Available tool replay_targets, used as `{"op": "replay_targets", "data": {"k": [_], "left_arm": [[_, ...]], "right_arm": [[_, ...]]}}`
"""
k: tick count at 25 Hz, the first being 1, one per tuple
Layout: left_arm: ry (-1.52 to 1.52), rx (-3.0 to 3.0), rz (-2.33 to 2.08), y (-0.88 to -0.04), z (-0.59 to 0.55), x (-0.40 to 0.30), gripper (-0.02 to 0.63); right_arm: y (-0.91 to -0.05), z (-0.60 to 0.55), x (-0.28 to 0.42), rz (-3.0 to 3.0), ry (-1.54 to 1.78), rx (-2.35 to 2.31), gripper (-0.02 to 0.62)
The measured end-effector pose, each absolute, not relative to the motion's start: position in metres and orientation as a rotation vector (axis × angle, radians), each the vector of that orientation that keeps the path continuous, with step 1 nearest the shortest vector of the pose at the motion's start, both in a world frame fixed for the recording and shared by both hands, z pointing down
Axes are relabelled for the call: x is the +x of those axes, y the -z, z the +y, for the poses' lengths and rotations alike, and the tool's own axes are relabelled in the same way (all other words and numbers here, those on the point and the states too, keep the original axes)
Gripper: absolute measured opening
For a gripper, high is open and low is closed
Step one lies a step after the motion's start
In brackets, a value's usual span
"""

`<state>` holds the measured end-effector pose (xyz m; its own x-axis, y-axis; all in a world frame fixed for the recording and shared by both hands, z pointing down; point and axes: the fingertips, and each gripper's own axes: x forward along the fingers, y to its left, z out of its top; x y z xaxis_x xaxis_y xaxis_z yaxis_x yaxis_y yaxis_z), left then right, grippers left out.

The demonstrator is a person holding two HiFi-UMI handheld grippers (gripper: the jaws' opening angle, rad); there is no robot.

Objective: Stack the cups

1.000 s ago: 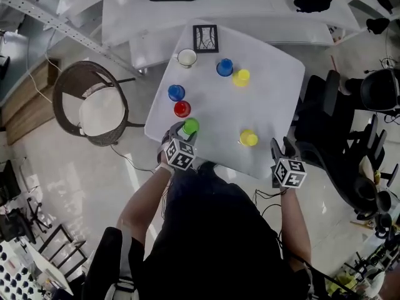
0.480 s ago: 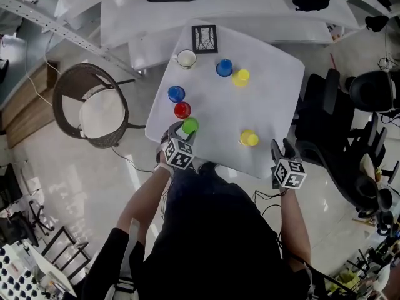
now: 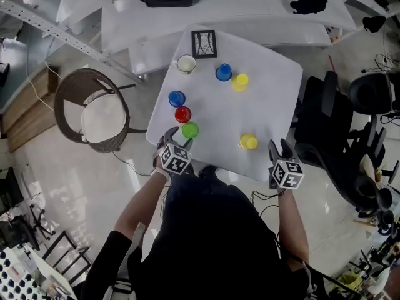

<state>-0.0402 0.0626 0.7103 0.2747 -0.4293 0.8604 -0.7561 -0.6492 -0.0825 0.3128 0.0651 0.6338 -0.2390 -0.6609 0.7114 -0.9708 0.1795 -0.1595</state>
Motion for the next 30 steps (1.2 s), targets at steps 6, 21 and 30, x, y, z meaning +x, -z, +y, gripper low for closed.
{"op": "replay_targets", "data": {"k": [6, 21, 30], "left_arm": [[-1.29, 2.243, -1.095, -0.677, 0.075, -0.061, 0.264], [-1.119, 2.108, -1.301, -0.639, 0.078, -0.092, 0.262], [-1.077, 2.126, -1.28, -0.641, 0.067, -0.102, 0.262]], "right_arm": [[-0.628, 0.063, 0.301, -2.016, -0.844, 1.539, 0.199], [-0.681, 0.089, 0.25, -2.05, -0.772, 1.2, 0.266], [-0.712, 0.091, 0.245, -1.937, -0.803, 1.159, 0.231]]}}
